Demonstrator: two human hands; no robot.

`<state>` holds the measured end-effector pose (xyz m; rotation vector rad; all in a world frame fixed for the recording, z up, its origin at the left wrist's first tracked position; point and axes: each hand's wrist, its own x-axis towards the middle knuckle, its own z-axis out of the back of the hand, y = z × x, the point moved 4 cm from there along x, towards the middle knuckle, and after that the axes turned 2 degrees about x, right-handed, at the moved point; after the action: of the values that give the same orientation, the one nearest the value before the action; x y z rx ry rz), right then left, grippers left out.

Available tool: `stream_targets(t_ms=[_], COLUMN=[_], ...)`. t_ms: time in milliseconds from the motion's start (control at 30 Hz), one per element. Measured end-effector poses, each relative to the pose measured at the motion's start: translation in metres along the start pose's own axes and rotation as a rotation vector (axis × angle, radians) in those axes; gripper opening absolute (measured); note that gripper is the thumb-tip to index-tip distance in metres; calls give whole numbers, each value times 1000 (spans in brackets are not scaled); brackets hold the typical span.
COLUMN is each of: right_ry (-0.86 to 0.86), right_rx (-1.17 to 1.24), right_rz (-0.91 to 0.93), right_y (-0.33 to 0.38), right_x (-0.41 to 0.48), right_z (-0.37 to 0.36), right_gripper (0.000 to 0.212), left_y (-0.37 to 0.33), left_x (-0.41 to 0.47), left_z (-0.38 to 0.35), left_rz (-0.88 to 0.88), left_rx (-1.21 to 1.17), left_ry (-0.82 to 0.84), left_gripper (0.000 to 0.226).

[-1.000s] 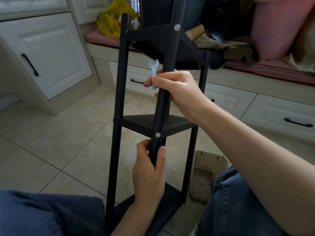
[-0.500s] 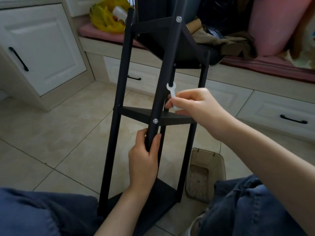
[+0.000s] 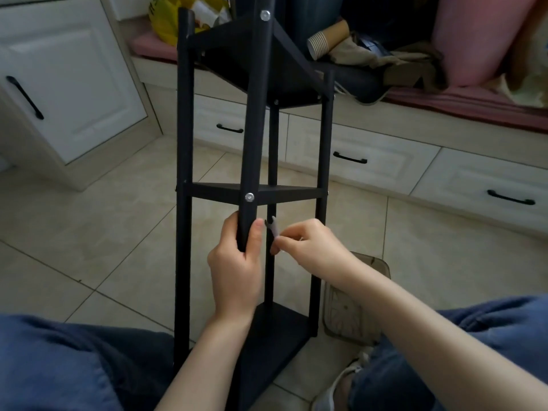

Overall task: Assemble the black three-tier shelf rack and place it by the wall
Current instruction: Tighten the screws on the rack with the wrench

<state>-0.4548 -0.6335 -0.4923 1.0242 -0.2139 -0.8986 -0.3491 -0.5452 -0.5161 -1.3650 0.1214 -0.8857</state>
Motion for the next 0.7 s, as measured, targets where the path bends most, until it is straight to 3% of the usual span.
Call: stream_targets(t_ms=[433,700], right_ry=[-57,-158], right_rx=[327,405], right_rz=[75,165], right_y=[22,19], right_x=[15,16], right_z=[-34,-42], right_gripper=[26,28], left_y=[5,7], left_x=[-1,1], left_z=[21,25], left_rz=[8,35], left_rx=[3,-29], left_ry=[-35,-15], left_gripper=[43,47])
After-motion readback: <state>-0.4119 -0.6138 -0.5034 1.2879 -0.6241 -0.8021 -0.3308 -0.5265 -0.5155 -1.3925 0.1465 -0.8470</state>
